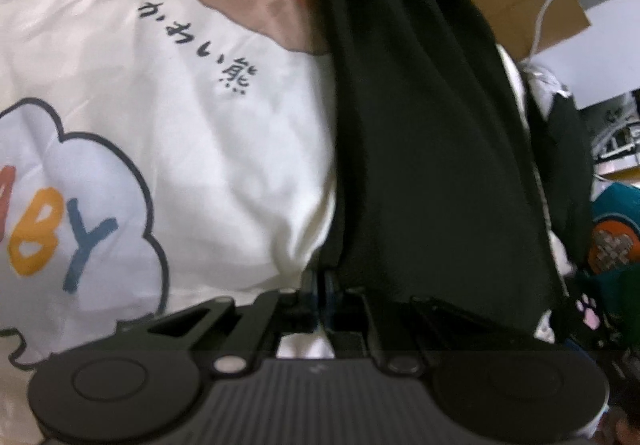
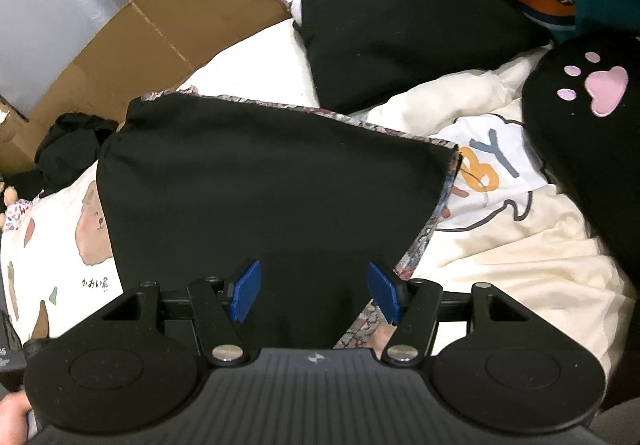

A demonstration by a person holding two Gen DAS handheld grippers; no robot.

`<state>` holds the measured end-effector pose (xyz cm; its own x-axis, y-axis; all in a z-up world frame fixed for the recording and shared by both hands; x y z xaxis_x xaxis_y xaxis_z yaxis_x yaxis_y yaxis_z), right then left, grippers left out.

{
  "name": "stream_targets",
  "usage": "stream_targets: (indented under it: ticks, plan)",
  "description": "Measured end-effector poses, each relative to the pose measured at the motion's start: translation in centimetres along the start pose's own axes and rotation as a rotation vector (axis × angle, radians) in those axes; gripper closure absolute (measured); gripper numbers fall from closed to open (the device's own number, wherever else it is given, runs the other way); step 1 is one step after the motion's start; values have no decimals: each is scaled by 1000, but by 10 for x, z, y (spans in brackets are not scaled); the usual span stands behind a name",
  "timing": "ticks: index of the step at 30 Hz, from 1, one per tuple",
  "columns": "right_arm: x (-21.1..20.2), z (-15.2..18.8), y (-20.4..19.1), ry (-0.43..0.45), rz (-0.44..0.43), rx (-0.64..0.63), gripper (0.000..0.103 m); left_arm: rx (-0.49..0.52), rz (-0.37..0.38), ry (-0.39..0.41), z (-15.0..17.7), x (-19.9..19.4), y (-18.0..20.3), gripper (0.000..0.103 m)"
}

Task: Fold clothes

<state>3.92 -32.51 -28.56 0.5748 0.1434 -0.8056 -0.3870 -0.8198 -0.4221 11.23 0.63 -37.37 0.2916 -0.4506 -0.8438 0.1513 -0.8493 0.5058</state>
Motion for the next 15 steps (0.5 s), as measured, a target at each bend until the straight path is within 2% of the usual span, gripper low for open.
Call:
stream_targets:
  ticks: [2,3,8,15]
  plan:
    - [-4,-5,6,3,-5,41,39,-4,-3,17,2,-6,1,84]
    - [-5,-7,7,5,-7,44,39,-1,-11,29,3,-9,4,79]
    - [-9,-22,16,12,2,46,39,15,-6,47,8,-19,17,71]
    - [-9,-37,41,34,37,54,39,4,-18,49,22,-21,27,70]
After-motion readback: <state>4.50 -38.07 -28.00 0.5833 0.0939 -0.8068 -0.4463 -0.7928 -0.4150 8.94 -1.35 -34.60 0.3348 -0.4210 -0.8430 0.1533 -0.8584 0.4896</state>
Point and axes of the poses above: each gripper's, at about its wrist camera, not at the fingertips, and x roughly the way its jaws point, y to its right, z to its underside, the point moved 1 cm from there along x, roughly the way its jaws point, and after that the axes turned 2 degrees about y, right-handed, at the moved point
